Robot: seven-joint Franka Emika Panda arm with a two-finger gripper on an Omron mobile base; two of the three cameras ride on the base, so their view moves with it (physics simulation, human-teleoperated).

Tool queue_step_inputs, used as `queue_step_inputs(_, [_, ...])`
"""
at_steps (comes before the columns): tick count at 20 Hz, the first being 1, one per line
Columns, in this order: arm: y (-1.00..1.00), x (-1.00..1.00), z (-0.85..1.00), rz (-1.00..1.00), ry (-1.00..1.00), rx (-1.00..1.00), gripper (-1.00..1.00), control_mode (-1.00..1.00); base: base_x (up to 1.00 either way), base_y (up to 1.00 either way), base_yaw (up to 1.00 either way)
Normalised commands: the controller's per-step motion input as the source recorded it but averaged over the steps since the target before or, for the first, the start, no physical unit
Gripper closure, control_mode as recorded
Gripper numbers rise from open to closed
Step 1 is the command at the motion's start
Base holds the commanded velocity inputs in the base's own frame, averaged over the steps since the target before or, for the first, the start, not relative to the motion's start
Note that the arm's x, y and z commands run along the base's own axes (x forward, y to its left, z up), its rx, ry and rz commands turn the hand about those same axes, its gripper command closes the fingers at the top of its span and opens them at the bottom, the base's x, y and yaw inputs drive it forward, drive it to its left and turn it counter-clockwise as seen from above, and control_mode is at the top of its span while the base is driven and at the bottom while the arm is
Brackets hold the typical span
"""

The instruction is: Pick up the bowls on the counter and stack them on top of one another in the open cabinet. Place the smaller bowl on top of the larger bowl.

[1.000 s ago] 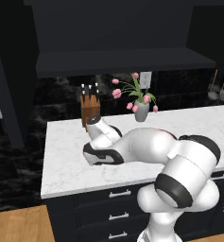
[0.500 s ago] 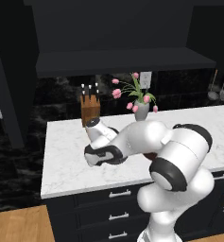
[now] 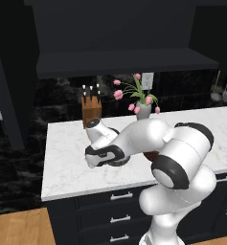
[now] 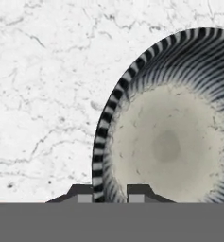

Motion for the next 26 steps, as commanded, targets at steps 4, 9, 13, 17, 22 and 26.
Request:
queue_step_inputs(4, [0.0,-0.02,0.08,0.0,-0.04,0.0,1.0,-1.0,0.0,0.0,0.0])
queue_step_inputs(9, [0.0,-0.31,0.82,0.0,-0.31,0.0,1.0,-1.0,0.0,0.0,0.0])
queue_step_inputs(13, [-0.22,-0.27,1.0,-0.07,-0.27,0.0,1.0,-1.0,0.0,0.0,0.0])
queue_step_inputs(17, [-0.9,-0.12,0.7,-0.1,-0.06,0.0,1.0,-1.0,0.0,0.0,0.0])
queue_step_inputs(22, [-1.0,0.11,0.17,-0.12,0.16,0.06,1.0,-1.0,0.0,0.0,0.0])
queue_step_inputs(26, [-0.96,0.28,-0.02,-0.06,0.29,0.04,1.0,-1.0,0.0,0.0,0.0])
